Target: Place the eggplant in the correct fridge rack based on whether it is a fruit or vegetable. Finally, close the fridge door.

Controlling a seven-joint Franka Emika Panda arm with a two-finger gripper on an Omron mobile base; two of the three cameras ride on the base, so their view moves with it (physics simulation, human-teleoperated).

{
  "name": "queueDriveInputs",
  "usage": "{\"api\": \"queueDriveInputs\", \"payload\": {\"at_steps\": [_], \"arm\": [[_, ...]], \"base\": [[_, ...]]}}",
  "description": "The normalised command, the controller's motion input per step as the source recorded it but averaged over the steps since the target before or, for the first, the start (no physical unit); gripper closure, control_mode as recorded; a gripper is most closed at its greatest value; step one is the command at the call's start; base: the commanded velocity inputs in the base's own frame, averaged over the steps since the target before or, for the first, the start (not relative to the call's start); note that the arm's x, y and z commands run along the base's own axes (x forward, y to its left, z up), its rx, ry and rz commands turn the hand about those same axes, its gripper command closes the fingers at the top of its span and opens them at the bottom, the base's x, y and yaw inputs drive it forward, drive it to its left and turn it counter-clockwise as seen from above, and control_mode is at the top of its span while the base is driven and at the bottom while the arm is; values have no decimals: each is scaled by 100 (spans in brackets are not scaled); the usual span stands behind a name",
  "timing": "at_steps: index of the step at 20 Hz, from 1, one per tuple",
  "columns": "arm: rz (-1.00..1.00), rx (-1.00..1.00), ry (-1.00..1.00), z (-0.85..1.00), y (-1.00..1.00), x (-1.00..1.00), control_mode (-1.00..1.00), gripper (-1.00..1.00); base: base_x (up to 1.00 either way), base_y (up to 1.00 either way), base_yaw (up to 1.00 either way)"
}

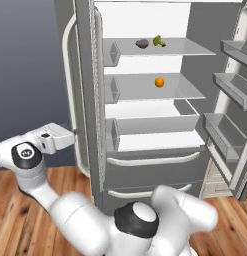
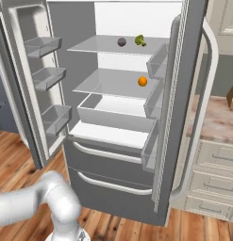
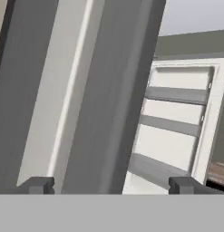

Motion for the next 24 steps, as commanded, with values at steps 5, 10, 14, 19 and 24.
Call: {"api": "queueDriveInputs", "payload": {"at_steps": [5, 10, 14, 19, 24], "arm": [[-15, -4, 0, -6, 4, 55, -100, -100], [-4, 0, 0, -1, -11, 22, -100, -100], [0, 0, -3, 0, -48, 0, -100, -100], [0, 0, -2, 0, -55, 1, -100, -100], [0, 0, -3, 0, -64, 11, -100, -100]], "base": [[0, 0, 0], [0, 0, 0], [0, 0, 0], [0, 0, 0], [0, 0, 0]]}}
